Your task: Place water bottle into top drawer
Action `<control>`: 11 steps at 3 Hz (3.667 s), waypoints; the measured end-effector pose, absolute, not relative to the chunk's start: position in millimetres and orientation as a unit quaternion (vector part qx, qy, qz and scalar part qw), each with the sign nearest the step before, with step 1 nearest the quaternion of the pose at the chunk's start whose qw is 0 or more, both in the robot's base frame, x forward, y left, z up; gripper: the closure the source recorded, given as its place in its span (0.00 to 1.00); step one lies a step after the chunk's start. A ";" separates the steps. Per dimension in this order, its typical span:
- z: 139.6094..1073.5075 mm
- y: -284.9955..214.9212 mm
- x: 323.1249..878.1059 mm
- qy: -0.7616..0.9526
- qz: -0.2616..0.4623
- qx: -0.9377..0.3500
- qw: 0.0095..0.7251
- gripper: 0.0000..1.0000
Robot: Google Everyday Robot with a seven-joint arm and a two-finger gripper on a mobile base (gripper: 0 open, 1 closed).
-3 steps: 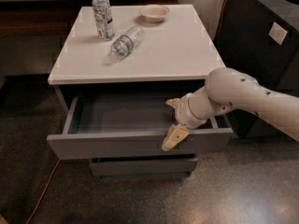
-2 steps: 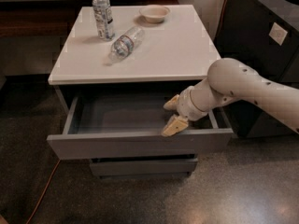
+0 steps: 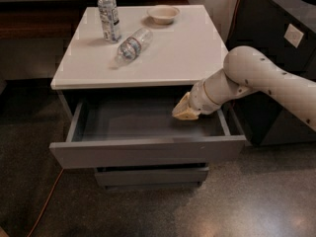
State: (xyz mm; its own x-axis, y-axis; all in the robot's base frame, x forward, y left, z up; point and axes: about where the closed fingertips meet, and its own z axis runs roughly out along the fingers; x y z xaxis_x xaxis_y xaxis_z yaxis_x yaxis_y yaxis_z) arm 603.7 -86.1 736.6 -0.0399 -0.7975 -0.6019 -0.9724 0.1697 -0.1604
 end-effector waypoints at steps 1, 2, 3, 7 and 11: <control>730.5 -89.5 610.8 0.709 0.153 -0.623 0.292 1.00; 709.4 -86.8 609.7 0.715 0.154 -0.626 0.272 1.00; 679.4 -85.8 597.6 0.722 0.160 -0.630 0.238 1.00; 669.3 -79.7 529.7 0.728 0.159 -0.639 0.191 1.00; 681.9 -80.3 486.1 0.739 0.174 -0.624 0.185 1.00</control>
Offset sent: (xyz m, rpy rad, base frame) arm 0.0031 -0.0009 -0.0529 -0.0601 0.0842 -0.0040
